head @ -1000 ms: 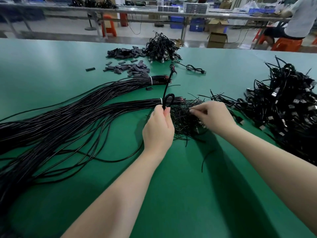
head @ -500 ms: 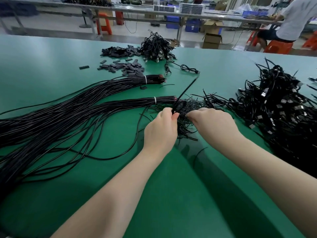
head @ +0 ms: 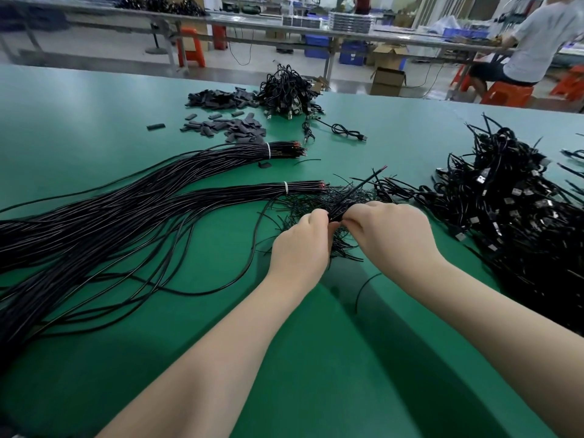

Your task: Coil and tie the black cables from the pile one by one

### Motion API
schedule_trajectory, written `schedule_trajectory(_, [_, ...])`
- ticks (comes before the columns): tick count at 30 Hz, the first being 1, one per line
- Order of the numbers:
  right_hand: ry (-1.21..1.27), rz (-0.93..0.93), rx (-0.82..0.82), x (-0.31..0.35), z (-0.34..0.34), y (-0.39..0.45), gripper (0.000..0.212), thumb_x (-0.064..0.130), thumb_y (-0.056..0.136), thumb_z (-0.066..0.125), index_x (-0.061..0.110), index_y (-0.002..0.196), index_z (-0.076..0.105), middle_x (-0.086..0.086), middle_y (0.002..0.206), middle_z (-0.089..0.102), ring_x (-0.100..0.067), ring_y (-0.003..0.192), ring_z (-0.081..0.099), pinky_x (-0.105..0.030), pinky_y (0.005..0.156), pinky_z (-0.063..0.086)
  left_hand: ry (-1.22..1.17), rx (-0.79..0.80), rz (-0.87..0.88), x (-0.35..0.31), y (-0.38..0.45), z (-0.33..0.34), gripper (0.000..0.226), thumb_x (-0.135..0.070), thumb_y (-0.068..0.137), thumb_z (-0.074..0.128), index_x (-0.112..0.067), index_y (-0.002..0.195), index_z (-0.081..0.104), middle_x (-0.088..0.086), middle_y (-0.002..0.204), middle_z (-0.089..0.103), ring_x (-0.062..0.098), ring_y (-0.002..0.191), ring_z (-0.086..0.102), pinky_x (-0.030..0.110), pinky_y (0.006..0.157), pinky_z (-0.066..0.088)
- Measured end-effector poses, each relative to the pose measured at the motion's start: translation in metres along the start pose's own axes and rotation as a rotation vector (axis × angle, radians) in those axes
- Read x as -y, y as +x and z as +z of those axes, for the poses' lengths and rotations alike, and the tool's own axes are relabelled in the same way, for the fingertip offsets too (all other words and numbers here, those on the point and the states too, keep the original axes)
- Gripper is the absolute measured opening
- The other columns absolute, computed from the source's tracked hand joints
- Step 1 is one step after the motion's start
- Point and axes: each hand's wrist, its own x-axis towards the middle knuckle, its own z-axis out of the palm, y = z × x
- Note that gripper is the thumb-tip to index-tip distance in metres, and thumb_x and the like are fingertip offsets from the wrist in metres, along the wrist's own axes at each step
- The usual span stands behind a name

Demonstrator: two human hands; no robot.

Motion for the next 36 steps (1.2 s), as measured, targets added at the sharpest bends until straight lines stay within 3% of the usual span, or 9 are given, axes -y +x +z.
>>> schedule_trajectory(7, [0.277,0.101,0.121,-0.001,-0.004,0.006,0.021,0.039,0.096,0.052,0.028,0.097,0.070,0.003,0.082,0.068,-0.023,0.080,0.060,-0.029,0.060,0.042,0.168,0.049,0.010,-0.009,-0.002,-0.004,0.010,-0.013,0.102,0.039,-0.008,0.104,0.048,0.008,0.092,0.058,0.028,0.072,0.055,0.032,0.055,0.028])
schedule_trajectory(11, [0.513,0.154,0.203,-0.004,-0.002,0.009,0.022,0.035,0.093,0.059,0.022,0.083,0.073,0.002,0.075,0.071,-0.018,0.067,0.060,-0.032,0.064,0.052,0.272,0.014,0.032,-0.013,-0.004,-0.012,0.010,-0.007,0.084,0.069,-0.007,0.082,0.059,0.006,0.067,0.062,0.024,0.050,0.059,0.025,0.043,0.026])
schedule_trajectory(13, [0.542,0.165,0.228,-0.006,-0.004,0.008,0.021,0.036,0.091,0.062,0.022,0.080,0.074,0.002,0.072,0.071,-0.016,0.064,0.061,-0.034,0.065,0.054,0.237,0.032,0.050,-0.014,-0.004,-0.009,0.006,-0.005,0.088,0.063,-0.005,0.084,0.058,0.010,0.072,0.063,0.030,0.055,0.062,0.028,0.046,0.029])
schedule_trajectory(18, [0.449,0.107,0.225,-0.009,-0.009,0.006,0.019,0.044,0.089,0.063,0.028,0.083,0.073,0.006,0.073,0.070,-0.016,0.068,0.059,-0.030,0.061,0.050,0.283,0.017,0.061,-0.018,-0.007,-0.008,0.022,-0.011,0.074,0.081,-0.011,0.072,0.058,0.003,0.058,0.058,0.022,0.041,0.056,0.022,0.041,0.022])
schedule_trajectory(21, [0.220,0.006,0.219,-0.010,-0.020,0.007,0.022,0.047,0.092,0.056,0.031,0.093,0.070,0.007,0.081,0.068,-0.018,0.074,0.060,-0.028,0.060,0.044,0.174,0.013,0.067,-0.011,-0.005,0.000,0.015,-0.017,0.095,0.059,-0.008,0.085,0.053,0.006,0.068,0.051,0.030,0.051,0.050,0.029,0.047,0.022])
schedule_trajectory(26, [-0.175,-0.444,0.108,-0.009,-0.037,0.021,0.016,0.031,0.094,0.048,0.028,0.088,0.063,0.009,0.089,0.065,-0.018,0.082,0.063,-0.028,0.070,0.046,0.112,-0.032,0.156,-0.010,-0.003,0.002,0.021,-0.020,0.099,0.051,-0.006,0.083,0.055,0.008,0.070,0.052,0.031,0.056,0.052,0.032,0.054,0.028])
schedule_trajectory(30, [0.414,-0.205,0.604,-0.042,-0.057,0.057,0.013,0.053,0.076,0.070,0.041,0.073,0.071,0.019,0.069,0.068,0.004,0.065,0.060,-0.018,0.061,0.044,-0.006,-0.044,0.411,-0.011,-0.003,-0.008,0.019,-0.016,0.095,0.054,0.000,0.088,0.061,0.012,0.074,0.058,0.031,0.059,0.053,0.032,0.055,0.032])
schedule_trajectory(32, [0.648,-0.048,0.851,-0.061,-0.052,0.065,0.019,0.054,0.067,0.075,0.036,0.074,0.074,0.015,0.071,0.069,-0.001,0.066,0.057,-0.021,0.065,0.040,-0.072,-0.075,0.469,-0.015,-0.005,-0.011,0.025,-0.020,0.093,0.046,-0.001,0.086,0.060,0.011,0.076,0.058,0.031,0.062,0.053,0.034,0.057,0.038])
schedule_trajectory(36, [1.279,0.146,0.936,-0.063,-0.011,0.049,0.011,0.029,0.072,0.069,0.020,0.075,0.074,0.002,0.071,0.062,-0.008,0.066,0.050,-0.027,0.066,0.035,-0.474,-0.050,0.210,-0.021,-0.010,-0.010,0.032,-0.026,0.100,0.037,-0.002,0.095,0.057,0.000,0.083,0.055,0.020,0.073,0.051,0.036,0.064,0.042])
